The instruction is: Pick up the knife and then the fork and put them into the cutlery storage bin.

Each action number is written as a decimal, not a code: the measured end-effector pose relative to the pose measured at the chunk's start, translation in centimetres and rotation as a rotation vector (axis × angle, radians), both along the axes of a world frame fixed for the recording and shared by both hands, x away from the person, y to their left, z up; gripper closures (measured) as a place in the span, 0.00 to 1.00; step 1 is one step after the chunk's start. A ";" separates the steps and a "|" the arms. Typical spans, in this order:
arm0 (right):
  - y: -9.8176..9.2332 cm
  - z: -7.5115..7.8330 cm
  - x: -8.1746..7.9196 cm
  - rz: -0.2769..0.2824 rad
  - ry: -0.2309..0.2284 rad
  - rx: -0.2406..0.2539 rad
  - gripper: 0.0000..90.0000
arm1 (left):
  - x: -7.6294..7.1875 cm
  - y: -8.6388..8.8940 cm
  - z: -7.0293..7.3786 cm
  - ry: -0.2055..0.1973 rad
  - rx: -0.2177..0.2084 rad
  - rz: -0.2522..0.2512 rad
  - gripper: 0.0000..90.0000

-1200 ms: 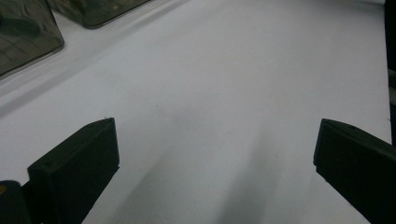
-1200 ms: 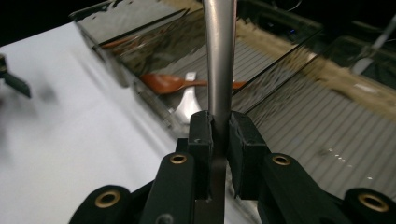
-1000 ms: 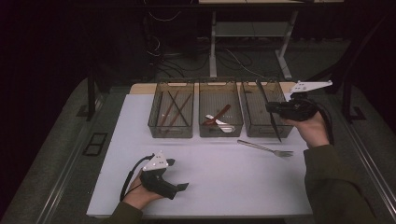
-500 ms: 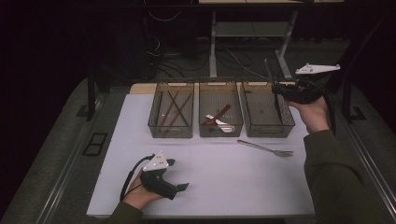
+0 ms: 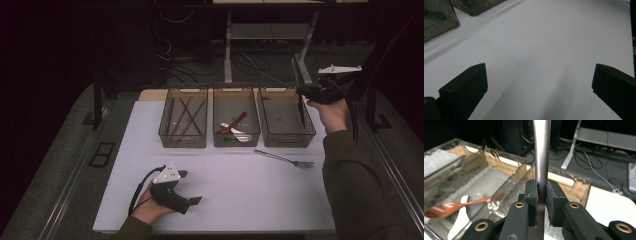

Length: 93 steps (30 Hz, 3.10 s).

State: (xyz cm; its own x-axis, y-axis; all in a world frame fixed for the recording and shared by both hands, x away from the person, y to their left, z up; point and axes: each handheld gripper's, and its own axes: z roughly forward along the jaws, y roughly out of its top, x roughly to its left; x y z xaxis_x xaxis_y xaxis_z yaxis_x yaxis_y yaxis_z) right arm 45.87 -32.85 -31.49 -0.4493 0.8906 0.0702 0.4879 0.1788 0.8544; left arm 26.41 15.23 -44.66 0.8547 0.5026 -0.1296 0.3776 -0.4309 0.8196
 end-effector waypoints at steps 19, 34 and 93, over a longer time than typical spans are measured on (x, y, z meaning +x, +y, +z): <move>-0.2 -4.0 0.8 -0.021 0.124 -0.056 0.88 | 0.0 -0.1 -0.1 0.004 0.005 -0.005 0.00; 0.6 -5.2 1.5 -0.015 0.198 -0.110 0.88 | 0.0 -0.1 -0.1 0.006 0.004 -0.010 0.00; 3.2 -5.5 -8.1 0.461 0.278 -0.347 0.63 | -0.1 -0.2 -0.2 0.011 0.008 -0.018 0.00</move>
State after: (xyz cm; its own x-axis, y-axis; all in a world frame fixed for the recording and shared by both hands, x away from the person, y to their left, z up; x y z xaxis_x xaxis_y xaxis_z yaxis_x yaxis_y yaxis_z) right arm 37.78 -29.68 -36.99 -0.7982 0.6021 -0.0181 0.4900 0.6664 0.5620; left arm 26.31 14.98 -44.82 0.8621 0.4883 -0.1354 0.3789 -0.4438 0.8121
